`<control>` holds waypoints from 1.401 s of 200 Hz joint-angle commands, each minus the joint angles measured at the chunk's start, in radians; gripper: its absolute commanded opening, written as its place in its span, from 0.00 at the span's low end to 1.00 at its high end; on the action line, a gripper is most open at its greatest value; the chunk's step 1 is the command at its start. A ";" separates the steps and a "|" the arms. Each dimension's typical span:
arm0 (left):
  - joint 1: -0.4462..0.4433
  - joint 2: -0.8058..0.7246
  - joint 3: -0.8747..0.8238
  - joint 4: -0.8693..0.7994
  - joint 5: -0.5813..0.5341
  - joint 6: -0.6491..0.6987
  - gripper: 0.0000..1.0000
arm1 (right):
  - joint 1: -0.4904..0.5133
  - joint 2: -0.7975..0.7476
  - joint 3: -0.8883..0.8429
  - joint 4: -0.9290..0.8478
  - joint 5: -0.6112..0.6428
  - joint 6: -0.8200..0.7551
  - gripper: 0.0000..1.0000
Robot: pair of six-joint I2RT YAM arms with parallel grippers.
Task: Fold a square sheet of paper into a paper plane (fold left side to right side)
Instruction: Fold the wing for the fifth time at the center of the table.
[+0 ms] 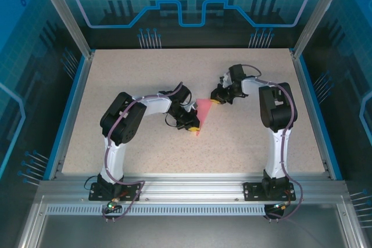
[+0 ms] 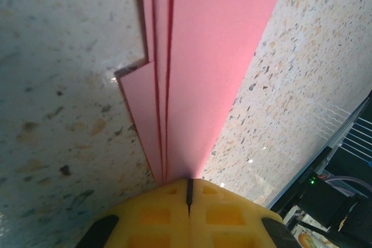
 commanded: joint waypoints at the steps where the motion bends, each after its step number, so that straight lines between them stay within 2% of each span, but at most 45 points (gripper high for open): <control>1: -0.004 0.053 -0.027 -0.099 -0.078 0.020 0.00 | -0.060 0.054 0.058 -0.011 0.082 -0.024 0.12; 44: -0.007 0.037 -0.037 -0.069 -0.066 0.022 0.00 | -0.067 0.000 0.065 -0.012 0.065 -0.027 0.12; 80: -0.009 0.020 -0.042 -0.052 -0.067 0.029 0.00 | -0.044 -0.168 -0.085 0.053 0.042 -0.009 0.12; 123: -0.010 0.004 -0.050 -0.031 -0.062 0.034 0.00 | 0.074 -0.288 -0.290 0.192 -0.034 0.086 0.13; 139: -0.010 0.000 -0.051 -0.028 -0.061 0.035 0.00 | 0.120 -0.277 -0.320 0.245 -0.057 0.131 0.13; 169: -0.010 -0.010 -0.057 -0.015 -0.052 0.039 0.00 | 0.175 -0.208 -0.302 0.238 -0.045 0.146 0.13; 214: -0.010 -0.078 -0.073 0.017 -0.038 0.041 0.01 | 0.180 -0.145 -0.295 0.171 -0.003 0.149 0.13; 280: -0.015 -0.165 -0.082 0.037 0.039 0.022 0.08 | 0.183 -0.127 -0.302 0.135 0.018 0.133 0.12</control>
